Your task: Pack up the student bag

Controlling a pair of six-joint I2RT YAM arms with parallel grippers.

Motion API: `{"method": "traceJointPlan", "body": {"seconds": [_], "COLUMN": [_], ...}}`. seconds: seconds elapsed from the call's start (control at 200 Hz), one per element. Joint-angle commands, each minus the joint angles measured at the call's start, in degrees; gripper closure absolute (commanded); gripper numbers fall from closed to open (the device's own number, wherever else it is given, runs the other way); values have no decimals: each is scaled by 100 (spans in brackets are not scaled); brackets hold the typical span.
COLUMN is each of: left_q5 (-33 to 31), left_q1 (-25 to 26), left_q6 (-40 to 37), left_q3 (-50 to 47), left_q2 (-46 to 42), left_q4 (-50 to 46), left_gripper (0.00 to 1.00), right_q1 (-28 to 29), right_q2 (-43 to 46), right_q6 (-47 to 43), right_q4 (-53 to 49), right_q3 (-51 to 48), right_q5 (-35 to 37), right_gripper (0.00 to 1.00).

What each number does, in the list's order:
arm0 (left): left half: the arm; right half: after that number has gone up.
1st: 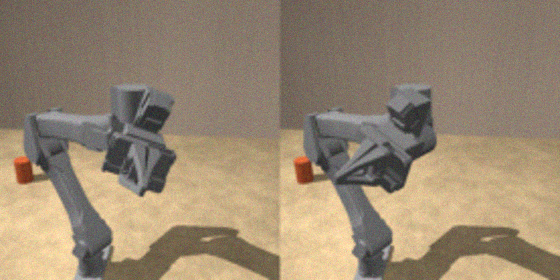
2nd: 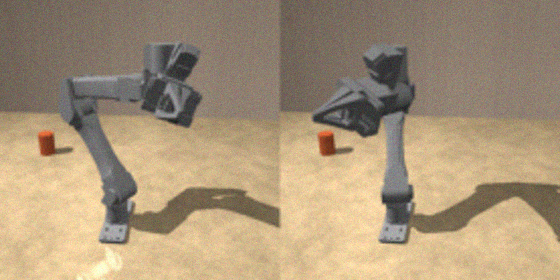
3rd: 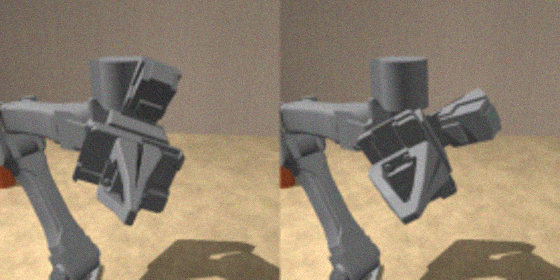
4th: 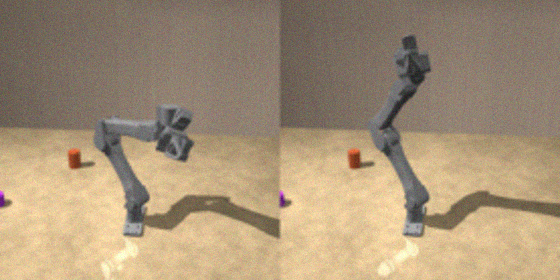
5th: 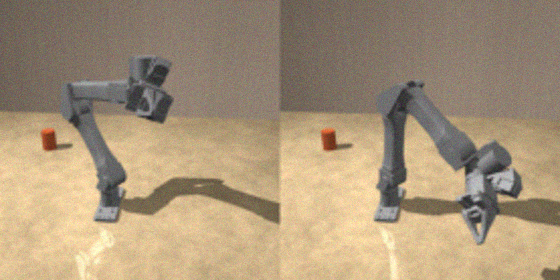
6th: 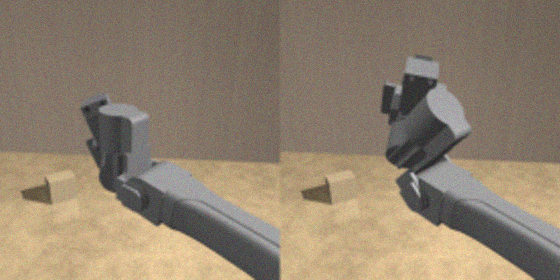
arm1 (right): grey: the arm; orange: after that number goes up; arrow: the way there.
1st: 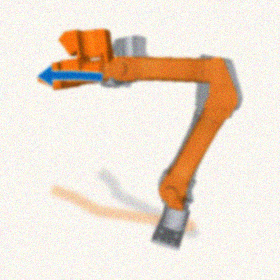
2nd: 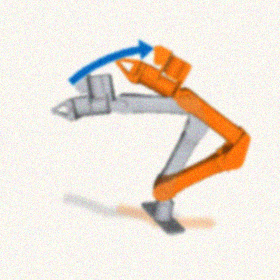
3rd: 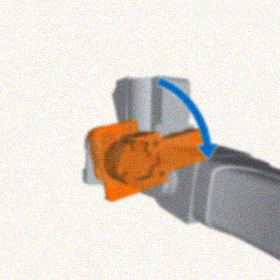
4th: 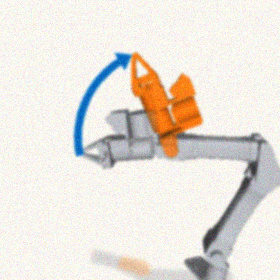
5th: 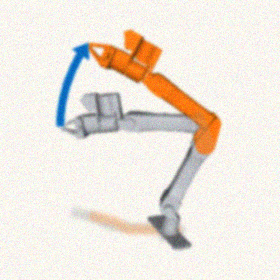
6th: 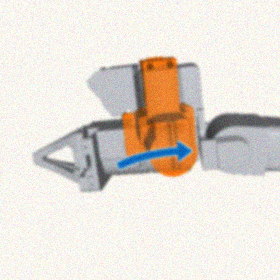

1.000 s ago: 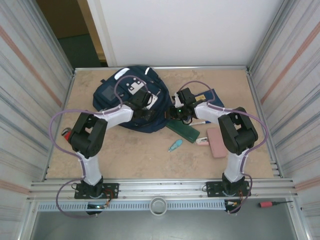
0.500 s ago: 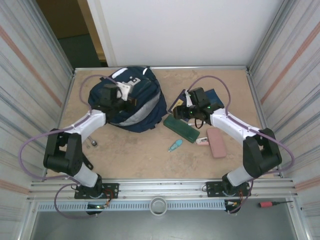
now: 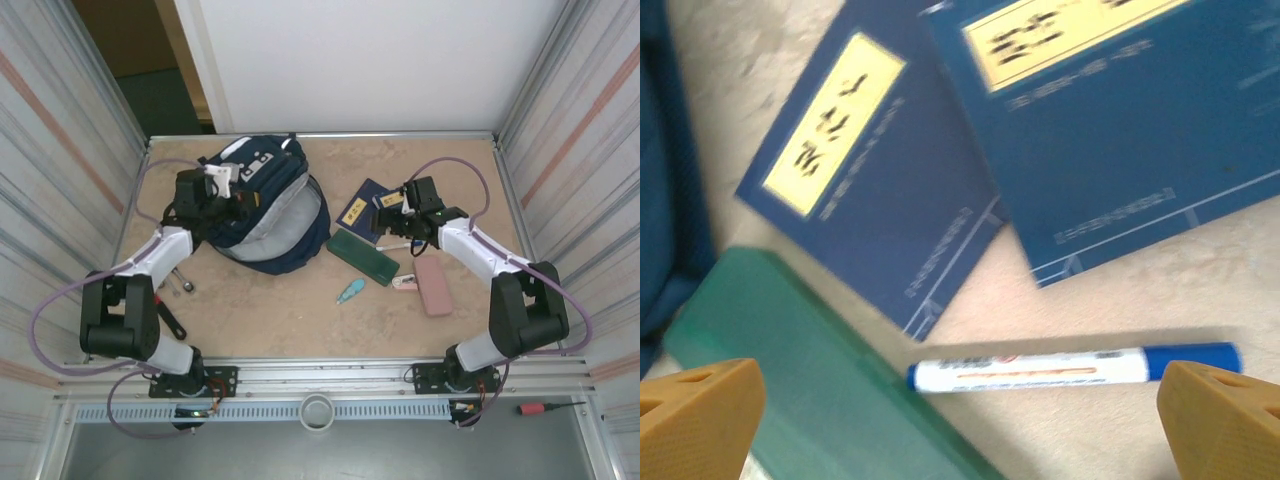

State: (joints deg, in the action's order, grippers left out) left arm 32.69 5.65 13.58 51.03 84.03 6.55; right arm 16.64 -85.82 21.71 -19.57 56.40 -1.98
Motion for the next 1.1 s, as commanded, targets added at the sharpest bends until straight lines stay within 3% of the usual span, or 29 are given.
{"method": "traceJointPlan", "body": {"seconds": [0.0, 0.1, 0.165, 0.281, 0.356, 0.541, 0.691, 0.947, 1.097], "left_q5": [-331, 50, 168, -331, -718, -953, -997, -1062, -1099], "left_q1": [-133, -118, -45, 300, 571, 871, 1005, 1198, 1439], "left_q6": [243, 381, 424, 327, 185, 171, 141, 93, 32], "left_q3": [-140, -214, -216, -178, -134, -166, -176, -82, 214], "left_q2": [-279, -149, -156, -361, -455, -466, -424, -157, 213], "left_q4": [-244, -126, -67, -149, -259, -298, -370, -436, -570], "left_gripper": [96, 72, 62, 45, 39, 37, 37, 37, 36], "right_q1": [-566, -1040, -1229, -1326, -1291, -1086, -876, -315, -219], "right_q2": [-380, -837, -1091, -1607, -2065, -3128, -3672, -3842, -3969], "right_q6": [566, 942, 1085, 1030, 922, 927, 805, -396, -859], "right_q4": [288, 494, 636, 620, 532, 310, 294, -437, -965], "right_q3": [340, 633, 799, 1302, 1778, 2648, 3031, 3372, 3702], "right_q5": [-355, -753, -839, -843, -1055, -1310, -1901, -2186, -2813], "right_gripper": [1, 0, 1, 3, 5, 9, 19, 33, 41]}}
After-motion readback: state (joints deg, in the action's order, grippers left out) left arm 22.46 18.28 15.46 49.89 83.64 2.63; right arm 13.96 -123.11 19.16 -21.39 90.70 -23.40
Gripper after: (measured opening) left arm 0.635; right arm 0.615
